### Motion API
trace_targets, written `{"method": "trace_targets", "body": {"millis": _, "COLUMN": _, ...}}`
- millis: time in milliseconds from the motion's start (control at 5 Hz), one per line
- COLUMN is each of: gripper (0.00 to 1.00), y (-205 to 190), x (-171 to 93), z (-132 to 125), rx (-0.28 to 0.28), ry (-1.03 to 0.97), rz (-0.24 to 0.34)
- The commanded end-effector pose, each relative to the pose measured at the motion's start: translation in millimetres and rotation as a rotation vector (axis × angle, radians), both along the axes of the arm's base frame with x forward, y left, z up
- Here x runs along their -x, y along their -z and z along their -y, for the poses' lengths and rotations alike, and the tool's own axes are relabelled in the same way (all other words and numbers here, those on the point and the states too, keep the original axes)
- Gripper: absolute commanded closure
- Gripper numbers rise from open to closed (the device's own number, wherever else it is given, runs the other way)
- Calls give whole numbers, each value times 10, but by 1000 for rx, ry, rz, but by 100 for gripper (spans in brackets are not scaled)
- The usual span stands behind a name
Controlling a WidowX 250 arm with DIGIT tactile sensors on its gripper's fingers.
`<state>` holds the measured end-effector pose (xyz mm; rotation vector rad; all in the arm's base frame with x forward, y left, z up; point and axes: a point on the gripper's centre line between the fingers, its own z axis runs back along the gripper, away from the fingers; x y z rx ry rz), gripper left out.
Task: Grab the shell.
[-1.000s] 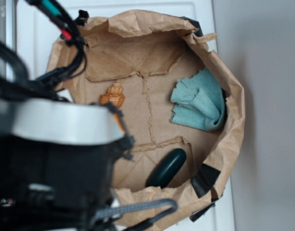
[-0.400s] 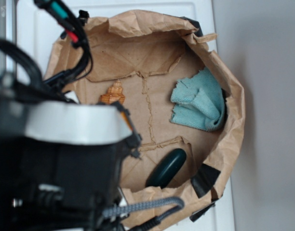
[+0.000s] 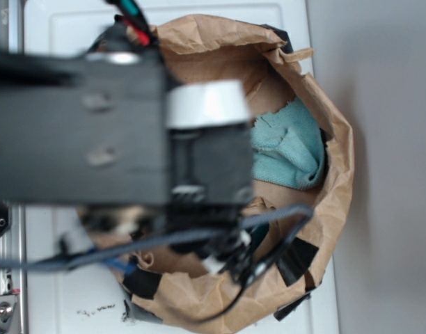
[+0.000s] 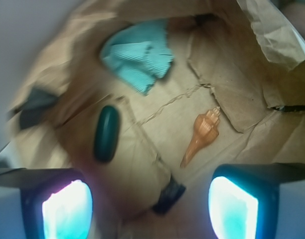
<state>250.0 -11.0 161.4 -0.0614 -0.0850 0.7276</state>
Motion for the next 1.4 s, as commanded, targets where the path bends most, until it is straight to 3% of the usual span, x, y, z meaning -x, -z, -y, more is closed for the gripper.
{"method": "trace_targets", "body": {"millis": 0, "gripper": 0, "y": 235, "x": -118, "z": -542, "rx": -105, "ry": -91, "rz": 112}}
{"method": "trace_targets", "body": {"millis": 200, "gripper": 0, "y": 345, "x": -171, "z": -795, "rx": -156, "ry": -100, "rz": 95}}
{"method": "trace_targets", "body": {"millis": 400, "gripper": 0, "y": 259, "x": -80, "z": -907, "rx": -180, "ry": -71, "rz": 16}}
{"method": "trace_targets", "body": {"millis": 1200, "gripper": 0, "y": 388, "x": -50, "z": -981, "rx": -182, "ry": -131, "rz": 2}}
